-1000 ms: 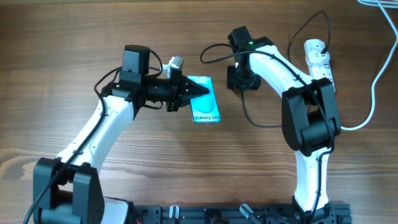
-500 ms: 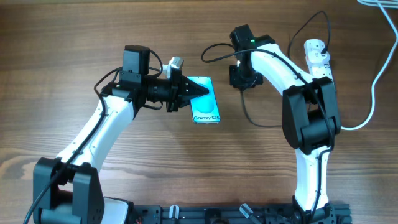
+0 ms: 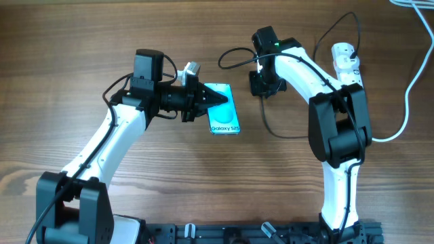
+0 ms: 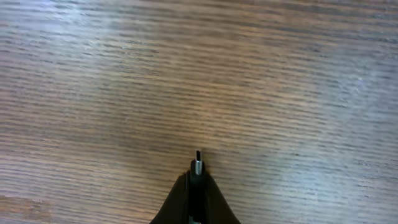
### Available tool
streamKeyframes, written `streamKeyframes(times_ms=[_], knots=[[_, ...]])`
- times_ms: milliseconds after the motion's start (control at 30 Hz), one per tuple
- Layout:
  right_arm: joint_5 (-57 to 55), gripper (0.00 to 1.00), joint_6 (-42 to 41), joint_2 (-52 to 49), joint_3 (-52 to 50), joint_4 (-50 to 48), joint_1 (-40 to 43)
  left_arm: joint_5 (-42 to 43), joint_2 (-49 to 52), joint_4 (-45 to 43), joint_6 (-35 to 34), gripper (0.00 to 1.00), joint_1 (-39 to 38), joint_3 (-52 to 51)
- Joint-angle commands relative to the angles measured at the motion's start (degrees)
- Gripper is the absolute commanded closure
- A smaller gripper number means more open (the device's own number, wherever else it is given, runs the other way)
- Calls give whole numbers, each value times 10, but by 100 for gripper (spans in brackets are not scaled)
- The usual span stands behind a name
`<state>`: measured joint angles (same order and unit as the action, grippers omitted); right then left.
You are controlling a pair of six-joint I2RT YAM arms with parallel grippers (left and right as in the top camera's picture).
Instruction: Plug charger to phone and switch on socket
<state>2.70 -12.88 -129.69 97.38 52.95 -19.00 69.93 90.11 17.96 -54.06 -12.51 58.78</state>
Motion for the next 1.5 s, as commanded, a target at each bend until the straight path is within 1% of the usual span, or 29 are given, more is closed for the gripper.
streamKeyframes(times_ms=[0,133,233,333,433,500,533,600,667,733,833,933,1067,1133,1167,1233,1300,1400,1433,1467], knots=[[38,96,-10,-88,-57,-26,-13,22,-12,-2,12,96,3,9],[38,96,-39,-88,-146,-108,-13,22,-12,-2,12,96,3,9],[37,96,-42,-88,-179,-131,-13,22,-12,-2,12,96,3,9],[25,95,-43,-88,-189,-130,-14,22,-12,-2,12,96,3,9],[-49,95,-79,-87,-180,-86,-14,22,-12,-2,12,96,3,9],[-115,96,-108,-87,-157,-28,-14,22,-12,-2,12,96,3,9],[-167,96,-133,-87,-133,23,-14,22,-12,-2,12,96,3,9],[-194,95,-144,-87,-106,77,-14,22,-12,-2,12,96,3,9],[-182,95,-141,-87,-106,78,-14,22,-12,-2,12,96,3,9],[-160,96,-138,-88,-129,29,-14,22,-12,-2,12,96,3,9],[-93,95,-109,-88,-167,-33,-14,22,-12,-2,12,96,3,9],[-40,96,-96,-88,-201,-73,-14,22,-12,-2,12,96,3,9],[-26,95,-97,-88,-230,-92,-14,22,-12,-2,12,96,3,9],[-7,96,-89,-87,-231,-91,-13,22,-12,-2,12,96,3,9],[20,96,-68,-86,-223,-86,-12,22,-12,-2,12,96,3,9],[75,96,-26,-78,-189,-54,-5,21,-12,-2,11,96,3,9],[84,96,0,-55,-154,-10,3,20,-12,-2,12,96,3,9],[105,96,43,9,-130,37,19,20,-12,-7,12,96,3,9],[129,96,57,37,-130,45,25,20,-12,-12,14,96,3,9],[167,96,76,72,-130,54,35,21,-12,-36,19,96,3,9]])
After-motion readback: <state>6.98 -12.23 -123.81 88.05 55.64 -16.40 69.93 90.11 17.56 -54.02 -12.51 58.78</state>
